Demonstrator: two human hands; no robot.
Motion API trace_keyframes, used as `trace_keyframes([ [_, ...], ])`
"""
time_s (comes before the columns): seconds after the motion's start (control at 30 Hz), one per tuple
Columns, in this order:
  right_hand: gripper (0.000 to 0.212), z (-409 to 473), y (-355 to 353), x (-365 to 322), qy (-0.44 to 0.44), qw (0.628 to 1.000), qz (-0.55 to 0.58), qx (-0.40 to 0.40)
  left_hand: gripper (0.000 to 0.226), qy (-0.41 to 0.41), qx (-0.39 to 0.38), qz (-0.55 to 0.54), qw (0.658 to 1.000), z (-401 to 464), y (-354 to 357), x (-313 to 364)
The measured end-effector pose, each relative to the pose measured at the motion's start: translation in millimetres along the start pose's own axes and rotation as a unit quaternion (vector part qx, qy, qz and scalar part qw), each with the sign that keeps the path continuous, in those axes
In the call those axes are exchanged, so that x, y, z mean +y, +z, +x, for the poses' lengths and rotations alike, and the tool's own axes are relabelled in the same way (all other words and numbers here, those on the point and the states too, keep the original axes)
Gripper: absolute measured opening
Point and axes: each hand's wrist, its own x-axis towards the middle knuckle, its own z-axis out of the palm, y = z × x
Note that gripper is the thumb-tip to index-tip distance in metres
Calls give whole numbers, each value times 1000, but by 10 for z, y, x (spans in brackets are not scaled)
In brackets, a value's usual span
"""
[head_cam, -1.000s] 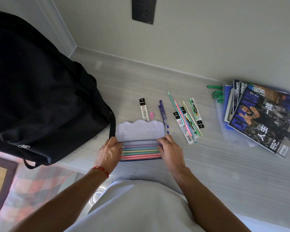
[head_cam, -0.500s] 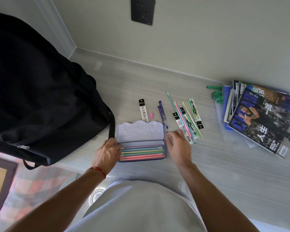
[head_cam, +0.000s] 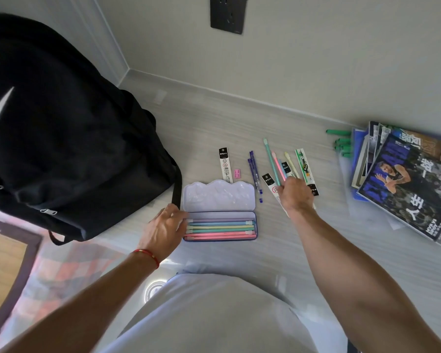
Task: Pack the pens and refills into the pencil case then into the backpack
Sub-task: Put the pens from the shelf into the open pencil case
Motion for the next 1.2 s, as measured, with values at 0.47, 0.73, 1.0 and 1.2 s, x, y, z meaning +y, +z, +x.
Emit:
trace_keyframes([
  [0.47,11,-1164,61,-373,-155,899,377,-162,15,-207,-54,-461,861,385,-156,624],
  [0.73,9,-1423,133,-470,-197,894,363,-172,14,-129,-53,-466,874,553,-156,573],
  [1.0,17,-1164,-86,-297,-77,899,430,-16,29,164,-74,-172,968,585,8,588],
  [1.2,16,-1236,-9,-146,-45,912,408,-11,38,189,-82,-41,978,636,223,568],
])
